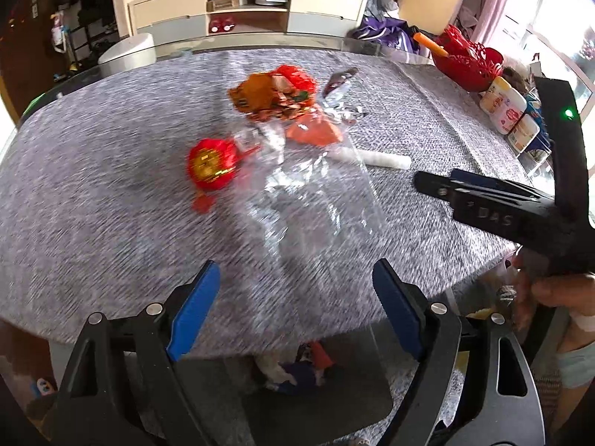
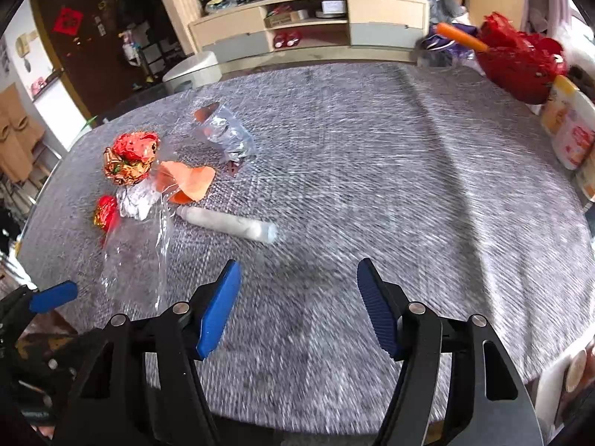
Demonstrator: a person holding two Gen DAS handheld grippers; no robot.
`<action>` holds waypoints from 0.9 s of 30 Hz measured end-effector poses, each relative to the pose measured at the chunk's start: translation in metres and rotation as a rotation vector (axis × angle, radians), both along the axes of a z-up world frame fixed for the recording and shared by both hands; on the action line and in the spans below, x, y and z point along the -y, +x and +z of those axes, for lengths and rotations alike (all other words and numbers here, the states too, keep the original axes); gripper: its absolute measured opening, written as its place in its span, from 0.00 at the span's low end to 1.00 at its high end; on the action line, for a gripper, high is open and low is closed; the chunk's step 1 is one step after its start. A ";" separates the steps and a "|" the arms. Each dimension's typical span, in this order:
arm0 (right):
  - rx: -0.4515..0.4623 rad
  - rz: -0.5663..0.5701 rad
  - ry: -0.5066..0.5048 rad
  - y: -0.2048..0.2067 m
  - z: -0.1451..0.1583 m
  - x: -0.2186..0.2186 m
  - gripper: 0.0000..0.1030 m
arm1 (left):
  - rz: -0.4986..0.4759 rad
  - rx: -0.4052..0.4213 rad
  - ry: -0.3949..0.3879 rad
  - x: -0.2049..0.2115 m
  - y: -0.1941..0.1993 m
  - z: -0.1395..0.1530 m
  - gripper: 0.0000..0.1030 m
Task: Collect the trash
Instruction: 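Grasp the clear plastic wrapper with the left gripper while the right grasps the white stick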
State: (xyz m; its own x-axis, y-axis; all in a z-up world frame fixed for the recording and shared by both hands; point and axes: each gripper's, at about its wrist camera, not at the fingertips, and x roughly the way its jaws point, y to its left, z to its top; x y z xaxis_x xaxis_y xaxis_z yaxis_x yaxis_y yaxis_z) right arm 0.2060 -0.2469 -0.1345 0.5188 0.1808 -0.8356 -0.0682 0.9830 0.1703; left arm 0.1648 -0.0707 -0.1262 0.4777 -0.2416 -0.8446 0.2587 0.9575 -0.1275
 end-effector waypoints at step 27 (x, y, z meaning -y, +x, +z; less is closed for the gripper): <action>0.040 0.260 -0.039 0.027 0.001 -0.057 0.31 | 0.038 0.016 0.027 -0.017 0.061 -0.012 0.34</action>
State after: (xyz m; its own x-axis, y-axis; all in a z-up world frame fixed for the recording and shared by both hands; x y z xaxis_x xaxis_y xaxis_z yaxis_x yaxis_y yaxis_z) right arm 0.2328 -0.1898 -0.1337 0.4921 0.2803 -0.8242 -0.3249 0.9375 0.1249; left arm 0.2256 -0.0539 -0.1382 0.4996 -0.2007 -0.8427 0.2243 0.9696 -0.0980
